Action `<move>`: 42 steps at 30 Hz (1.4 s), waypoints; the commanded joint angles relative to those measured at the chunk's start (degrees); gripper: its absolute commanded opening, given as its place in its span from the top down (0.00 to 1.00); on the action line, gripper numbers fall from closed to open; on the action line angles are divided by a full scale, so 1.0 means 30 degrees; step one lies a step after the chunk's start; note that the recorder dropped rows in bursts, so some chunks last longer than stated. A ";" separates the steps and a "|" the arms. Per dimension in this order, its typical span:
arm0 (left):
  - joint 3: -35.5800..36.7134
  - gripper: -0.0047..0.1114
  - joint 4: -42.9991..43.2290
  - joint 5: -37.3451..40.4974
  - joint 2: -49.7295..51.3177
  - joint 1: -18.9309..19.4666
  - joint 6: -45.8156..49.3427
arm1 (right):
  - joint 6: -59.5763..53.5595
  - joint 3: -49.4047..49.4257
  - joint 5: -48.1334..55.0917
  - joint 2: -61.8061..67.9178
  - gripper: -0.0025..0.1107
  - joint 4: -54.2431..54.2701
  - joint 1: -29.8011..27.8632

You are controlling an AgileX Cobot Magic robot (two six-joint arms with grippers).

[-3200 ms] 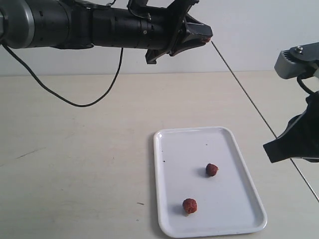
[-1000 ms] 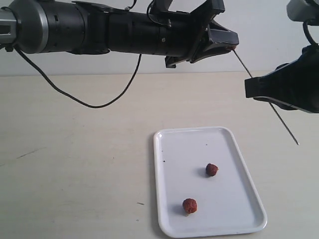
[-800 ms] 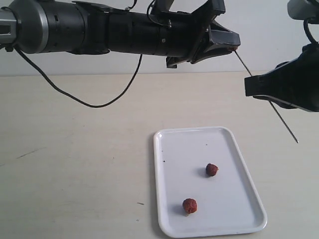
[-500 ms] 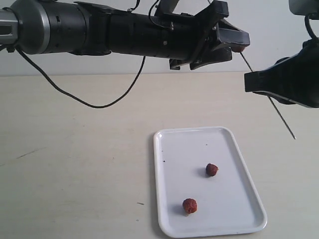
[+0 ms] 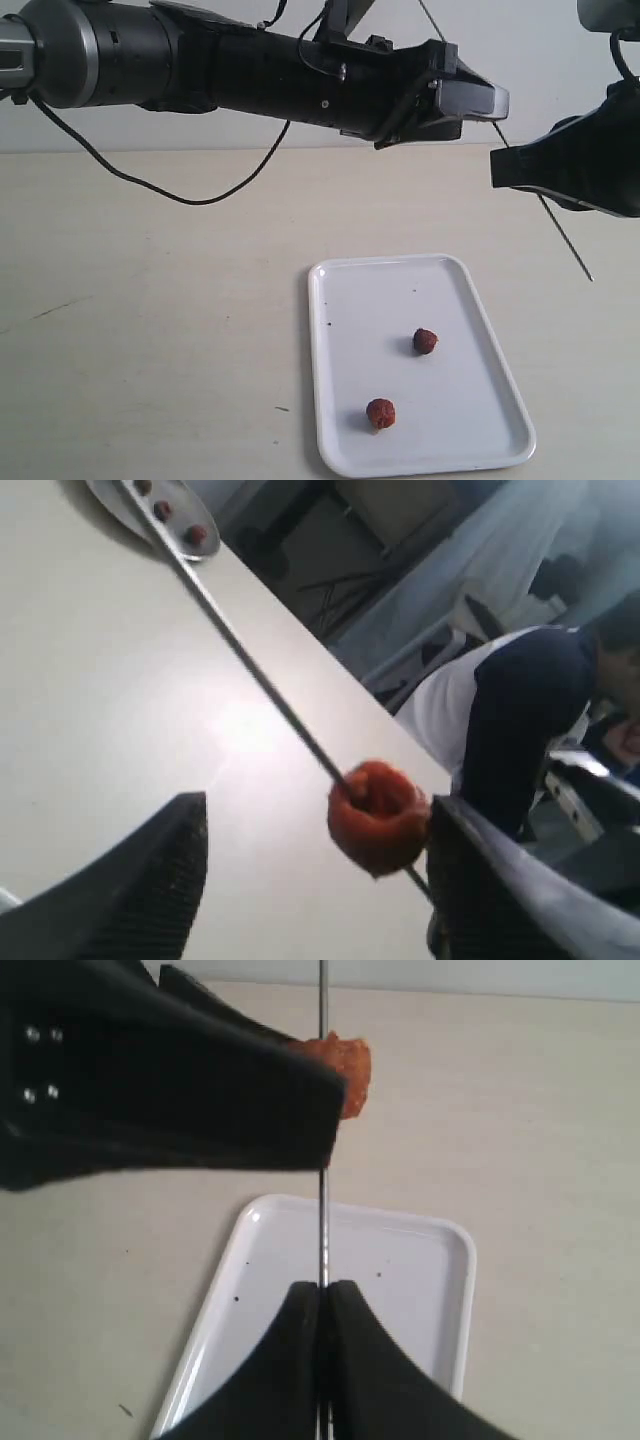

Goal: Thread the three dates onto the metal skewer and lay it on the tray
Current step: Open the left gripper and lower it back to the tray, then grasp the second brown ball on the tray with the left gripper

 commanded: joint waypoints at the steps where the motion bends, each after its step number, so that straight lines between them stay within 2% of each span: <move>1: -0.0103 0.42 0.2703 0.0790 -0.0179 0.0010 0.0366 | -0.0240 0.0000 -0.0069 -0.0112 0.98 -0.0144 -0.0063; 15: -0.0069 0.43 0.8263 0.4543 -0.0179 0.0010 0.0396 | -0.0268 0.0000 0.0349 -0.1516 0.98 -0.0741 -0.0063; 23: 0.1397 0.43 1.2187 0.4452 -0.0179 -0.0024 0.0737 | 0.3032 0.0000 0.2149 -0.0936 0.98 -0.4223 -0.0063; 28: 0.2607 0.43 1.3814 0.3589 -0.0179 -0.0208 0.1066 | 0.3276 0.0000 0.2268 -0.0074 0.98 -0.4512 -0.0063; 31: 0.3033 0.43 1.5183 0.3052 -0.0179 -0.0885 0.0994 | 0.3276 0.0000 0.2231 0.0374 0.98 -0.4466 -0.0063; 34: 0.3067 0.46 1.7859 0.2164 -0.0179 -0.2162 0.0994 | 0.3242 -0.0373 0.2622 0.0627 0.98 -0.4466 -0.0063; 39: 0.3067 0.47 2.5194 0.0112 -0.0179 -0.4988 0.0948 | 0.3055 -0.0539 0.2890 0.0633 0.98 -0.4466 -0.0063; 42: 0.3067 0.47 2.8046 -0.0275 -0.0179 -0.6039 0.2063 | 0.3055 -0.0539 0.2890 0.0633 0.98 -0.4466 -0.0063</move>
